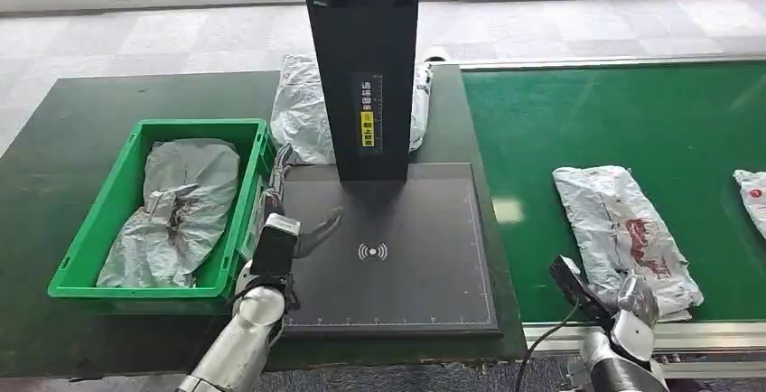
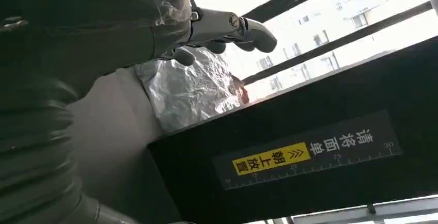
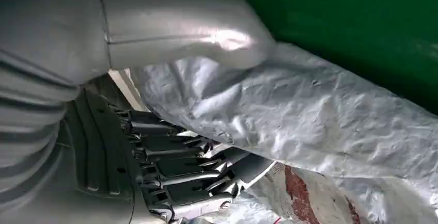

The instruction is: Moved the parcel from conveyor to table for the left to box.

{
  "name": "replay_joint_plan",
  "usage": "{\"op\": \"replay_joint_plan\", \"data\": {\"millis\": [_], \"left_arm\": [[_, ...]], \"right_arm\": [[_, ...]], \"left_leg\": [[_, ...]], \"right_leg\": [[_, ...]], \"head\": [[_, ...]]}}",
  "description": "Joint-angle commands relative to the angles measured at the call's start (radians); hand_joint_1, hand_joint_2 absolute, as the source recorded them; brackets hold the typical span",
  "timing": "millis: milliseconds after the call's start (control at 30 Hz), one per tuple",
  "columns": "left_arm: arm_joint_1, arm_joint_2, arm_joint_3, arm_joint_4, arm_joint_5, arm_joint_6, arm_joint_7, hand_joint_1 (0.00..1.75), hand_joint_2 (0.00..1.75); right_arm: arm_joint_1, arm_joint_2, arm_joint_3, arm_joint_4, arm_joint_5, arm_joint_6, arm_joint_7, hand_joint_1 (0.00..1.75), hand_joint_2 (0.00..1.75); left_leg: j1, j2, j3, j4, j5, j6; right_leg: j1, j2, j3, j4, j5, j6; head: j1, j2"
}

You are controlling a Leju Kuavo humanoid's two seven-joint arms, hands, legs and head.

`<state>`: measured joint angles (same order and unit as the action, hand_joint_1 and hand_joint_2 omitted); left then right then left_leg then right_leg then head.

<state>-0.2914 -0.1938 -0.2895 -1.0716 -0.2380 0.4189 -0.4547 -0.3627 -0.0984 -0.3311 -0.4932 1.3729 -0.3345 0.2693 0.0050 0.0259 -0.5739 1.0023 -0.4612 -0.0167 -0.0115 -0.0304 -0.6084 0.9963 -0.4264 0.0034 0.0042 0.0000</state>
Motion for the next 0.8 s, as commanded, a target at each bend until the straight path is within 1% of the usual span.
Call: {"op": "replay_joint_plan", "data": {"millis": [33,67,100,167,200,267,433,467,500,533,567,600,633,667,700,733,767,800], "left_arm": [[-0.032,0.035,-0.018,0.037,0.008,-0.007,0.007,0.0,1.75],[-0.018,0.042,-0.019,0.01,0.015,-0.025,0.019,0.0,1.75],[-0.014,0.047,-0.02,0.0,0.014,-0.034,0.033,0.0,1.75],[0.001,0.054,-0.013,-0.031,0.01,-0.042,0.046,0.0,1.75],[0.009,0.056,-0.008,-0.044,0.006,-0.048,0.055,0.0,1.75],[0.017,0.058,-0.005,-0.057,0.002,-0.051,0.059,0.0,1.75],[0.016,0.056,-0.006,-0.056,0.001,-0.052,0.06,0.0,1.75],[0.023,0.054,0.002,-0.061,-0.007,-0.047,0.063,0.0,1.75],[0.037,0.052,0.015,-0.077,-0.019,-0.023,0.066,0.0,1.75],[0.047,0.055,0.017,-0.095,-0.022,-0.023,0.066,0.0,1.75],[0.057,0.056,0.025,-0.108,-0.027,-0.022,0.066,0.0,1.75],[0.064,0.059,0.029,-0.124,-0.044,-0.025,0.068,0.0,1.75],[0.069,0.055,0.042,-0.136,-0.045,-0.031,0.069,0.0,1.75],[0.058,0.06,0.033,-0.127,-0.069,-0.046,0.083,0.0,1.75],[0.046,0.055,0.037,-0.114,-0.075,-0.056,0.087,0.0,1.75],[0.041,0.052,0.038,-0.11,-0.077,-0.056,0.087,0.0,1.75],[0.022,0.049,0.032,-0.088,-0.089,-0.058,0.085,0.0,1.75],[0.007,0.046,0.027,-0.074,-0.093,-0.061,0.084,0.0,1.75]], "right_arm": [[-0.032,-0.009,0.063,0.072,-0.005,0.013,0.004,1.75,1.75],[-0.002,-0.005,0.065,0.05,-0.036,0.052,-0.016,1.75,1.75],[0.015,0.002,0.066,0.026,-0.047,0.026,-0.031,1.75,1.75],[0.028,0.017,0.081,-0.017,-0.066,0.017,-0.046,1.75,1.75],[0.034,0.027,0.086,-0.048,-0.09,0.015,-0.071,1.75,1.75],[0.033,0.033,0.1,-0.072,-0.096,0.033,-0.062,1.75,1.75],[0.033,0.031,0.102,-0.075,-0.098,0.038,-0.059,1.75,1.75],[0.039,0.04,0.117,-0.107,-0.129,-0.039,-0.119,1.75,1.75],[0.051,0.076,0.149,-0.208,-0.219,-0.184,-0.278,1.75,1.75],[0.051,0.098,0.183,-0.245,-0.221,-0.188,-0.325,1.75,1.75],[0.068,0.124,0.227,-0.339,-0.252,-0.153,-0.335,1.75,1.75],[0.104,0.153,0.318,-0.49,-0.291,-0.102,-0.367,1.75,1.75],[0.128,0.159,0.402,-0.595,-0.277,-0.062,-0.253,1.75,1.75],[0.142,0.151,0.498,-0.657,-0.317,-0.061,-0.318,1.75,1.75],[0.151,0.146,0.563,-0.692,-0.325,-0.065,-0.266,1.75,1.75],[0.155,0.145,0.575,-0.697,-0.326,-0.069,-0.255,1.75,1.75],[0.148,0.134,0.648,-0.707,-0.364,-0.107,-0.333,1.75,1.75],[0.136,0.133,0.688,-0.699,-0.389,-0.092,-0.349,1.75,1.75]], "left_leg": [[0.001,-0.001,0.002,-0.001,0.0,0.0],[0.0,-0.001,0.003,-0.001,0.0,0.0],[0.001,-0.001,0.003,-0.001,0.0,0.0],[0.001,-0.001,0.003,-0.001,0.0,0.0],[0.001,-0.002,0.004,-0.002,-0.001,0.0],[0.001,0.001,0.003,-0.001,-0.001,0.0],[0.001,0.0,0.004,-0.002,-0.001,0.0],[0.001,0.0,0.003,-0.001,0.0,0.0],[0.0,0.0,0.002,-0.001,0.0,0.0],[0.001,0.0,0.003,-0.001,-0.001,0.0],[0.0,0.004,0.003,-0.001,-0.001,0.0],[0.001,0.006,0.003,-0.001,-0.001,0.0],[0.0,0.008,0.001,0.0,-0.002,-0.001],[0.0,0.008,0.0,0.0,-0.001,-0.001],[0.001,0.011,-0.004,0.001,-0.003,-0.001],[0.001,0.01,-0.007,0.0,-0.002,-0.001],[0.001,0.009,-0.006,-0.001,-0.001,-0.002],[0.002,0.006,-0.001,-0.002,-0.001,-0.002]], "right_leg": [[0.0,0.002,0.002,-0.001,0.0,0.0],[0.0,0.003,0.002,-0.001,0.0,0.0],[0.0,0.003,0.002,-0.001,0.0,-0.001],[0.001,0.002,0.003,-0.002,0.0,-0.001],[0.001,0.003,0.004,-0.002,0.0,-0.001],[0.001,0.004,0.002,-0.001,0.0,-0.001],[0.001,0.004,0.004,-0.002,0.0,-0.001],[0.001,0.003,0.003,-0.001,0.0,-0.001],[0.001,0.003,0.002,-0.001,0.0,-0.001],[0.001,0.004,0.003,-0.002,0.0,-0.001],[0.001,0.007,0.001,0.0,0.001,-0.001],[0.001,0.01,0.001,0.0,0.001,-0.001],[-0.001,0.012,-0.002,0.002,0.001,-0.001],[0.0,0.011,-0.002,0.002,0.001,-0.001],[0.0,0.013,-0.001,0.003,0.0,-0.001],[0.001,0.011,-0.002,0.002,0.001,-0.002],[0.001,0.011,-0.001,0.002,0.001,-0.002],[0.002,0.011,-0.001,0.001,0.001,-0.003]], "head": [[0.0,0.0],[0.0,0.0],[0.0,0.0],[0.0,0.0],[0.0,0.0],[0.0,0.0],[0.0,0.0],[0.0,0.0],[0.0,0.0],[0.0,0.0],[0.0,0.0],[0.0,0.0],[0.0,0.0],[0.0,0.0],[0.0,0.0],[0.0,0.0],[0.0,0.0],[0.0,0.0]]}}
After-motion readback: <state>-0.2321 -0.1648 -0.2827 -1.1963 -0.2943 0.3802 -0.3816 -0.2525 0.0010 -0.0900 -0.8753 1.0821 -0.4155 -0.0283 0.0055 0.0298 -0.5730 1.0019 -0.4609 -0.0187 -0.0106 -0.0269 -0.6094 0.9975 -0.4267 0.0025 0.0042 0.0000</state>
